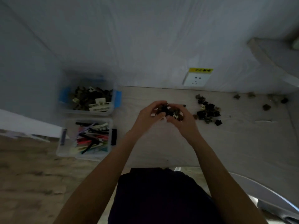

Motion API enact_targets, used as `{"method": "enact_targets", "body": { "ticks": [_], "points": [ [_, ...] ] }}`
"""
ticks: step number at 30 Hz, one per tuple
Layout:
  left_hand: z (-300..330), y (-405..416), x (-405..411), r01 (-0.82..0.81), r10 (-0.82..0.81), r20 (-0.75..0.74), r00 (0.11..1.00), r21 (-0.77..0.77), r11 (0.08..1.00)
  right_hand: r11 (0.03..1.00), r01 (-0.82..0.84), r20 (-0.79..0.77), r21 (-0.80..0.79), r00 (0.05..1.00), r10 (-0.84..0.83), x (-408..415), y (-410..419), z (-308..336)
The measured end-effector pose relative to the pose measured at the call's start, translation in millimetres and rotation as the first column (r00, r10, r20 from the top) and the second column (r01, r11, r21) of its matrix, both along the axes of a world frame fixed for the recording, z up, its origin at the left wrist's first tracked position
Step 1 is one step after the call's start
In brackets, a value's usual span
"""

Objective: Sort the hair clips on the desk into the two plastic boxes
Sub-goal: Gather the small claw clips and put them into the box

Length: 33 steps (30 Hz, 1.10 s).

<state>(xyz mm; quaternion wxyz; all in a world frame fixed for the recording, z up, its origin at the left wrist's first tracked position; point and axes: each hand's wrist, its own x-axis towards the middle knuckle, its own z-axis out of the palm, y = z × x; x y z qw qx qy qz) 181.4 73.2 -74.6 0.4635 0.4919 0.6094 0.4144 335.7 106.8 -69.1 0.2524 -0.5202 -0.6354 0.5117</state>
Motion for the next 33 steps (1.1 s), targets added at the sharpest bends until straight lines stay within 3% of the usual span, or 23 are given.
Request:
{"method": "enact_targets", "body": {
  "ticks": [7, 11, 15, 20, 24, 28, 33],
  "points": [
    [33.6, -23.7, -115.7, -0.222, 0.238, -0.13, 0.962, 0.128, 0.967, 0.979, -0.203, -0.168, -0.033, 0.966, 0.194, -128.9, 11.1, 31.3],
    [39.3, -32.3, -174.2, -0.364, 0.388, -0.183, 0.903, 0.155, 0.919, 0.953, -0.293, -0.21, -0.075, 0.939, 0.272, -197.0, 17.6, 40.4],
    [40.2, -26.3, -211.6, -0.416, 0.432, -0.176, 0.884, 0.123, 0.901, 0.95, -0.3, -0.185, -0.086, 0.942, 0.281, -239.1, 25.8, 41.9],
    [26.9, -13.8, -248.0, -0.418, 0.423, -0.408, 0.809, 0.108, 0.902, 0.933, -0.339, 0.127, 0.121, 0.937, 0.324, -259.3, 48.6, 33.0],
    [15.4, -12.5, -263.7, -0.306, 0.291, -0.626, 0.723, 0.087, 0.948, 0.835, -0.489, 0.301, 0.25, 0.86, 0.413, -264.3, 61.8, 26.8],
    [14.9, -15.4, -265.6, -0.229, 0.214, -0.671, 0.71, 0.068, 0.971, 0.702, -0.645, 0.434, 0.301, 0.749, 0.502, -267.8, 65.7, 26.4],
    [17.3, -18.6, -261.6, -0.194, 0.219, -0.703, 0.677, 0.117, 0.974, 0.611, -0.705, 0.539, 0.361, 0.692, 0.48, -262.6, 65.0, 28.1]
  ]
}}
